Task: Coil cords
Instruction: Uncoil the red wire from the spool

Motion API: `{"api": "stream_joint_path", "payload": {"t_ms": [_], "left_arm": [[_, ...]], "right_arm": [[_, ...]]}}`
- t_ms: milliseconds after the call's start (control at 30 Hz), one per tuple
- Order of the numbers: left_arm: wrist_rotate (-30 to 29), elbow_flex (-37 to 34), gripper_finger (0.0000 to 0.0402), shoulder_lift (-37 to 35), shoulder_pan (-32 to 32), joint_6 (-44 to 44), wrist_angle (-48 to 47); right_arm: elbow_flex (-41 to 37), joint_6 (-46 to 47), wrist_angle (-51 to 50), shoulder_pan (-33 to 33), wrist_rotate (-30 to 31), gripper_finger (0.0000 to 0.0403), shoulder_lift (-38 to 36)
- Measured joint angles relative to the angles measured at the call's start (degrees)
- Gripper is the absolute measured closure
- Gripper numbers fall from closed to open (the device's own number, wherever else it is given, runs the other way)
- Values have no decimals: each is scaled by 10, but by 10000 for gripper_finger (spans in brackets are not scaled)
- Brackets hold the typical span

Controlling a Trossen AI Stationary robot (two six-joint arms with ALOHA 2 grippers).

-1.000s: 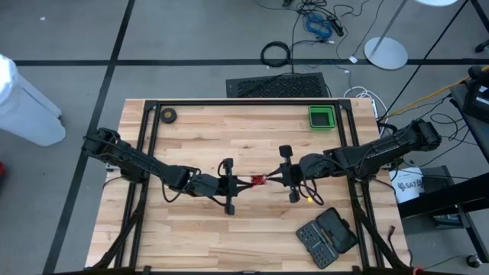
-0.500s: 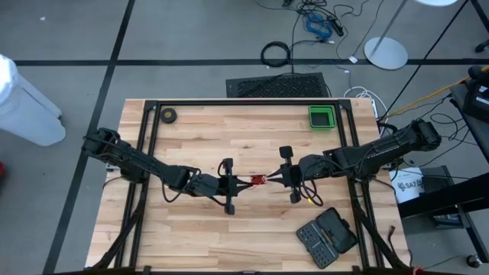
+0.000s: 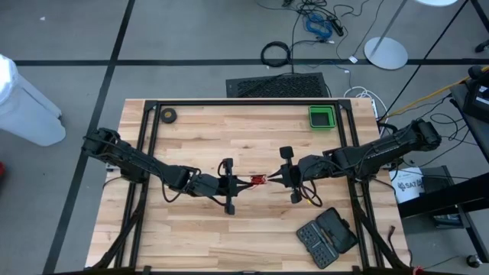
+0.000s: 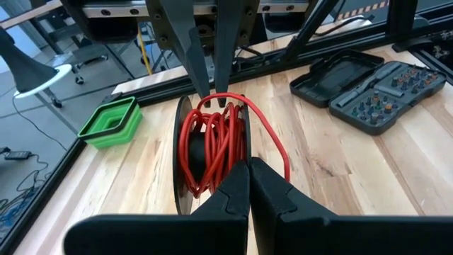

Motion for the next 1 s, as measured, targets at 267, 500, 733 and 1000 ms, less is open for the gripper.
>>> {"api": "stream_joint_path", "payload": {"t_ms": [267, 500, 733, 1000], "left_arm": [[0, 0, 401, 0, 0, 0, 0], [-1, 0, 401, 0, 0, 0, -2], [-4, 0, 401, 0, 0, 0, -2], [-4, 0, 401, 0, 0, -1, -2]], "right_arm": [[0, 0, 2, 0, 0, 380, 0], [0, -14, 35, 8, 1, 379, 0], [0, -11, 37, 9, 1, 354, 0], [0, -15, 60, 9, 0, 309, 0]]}}
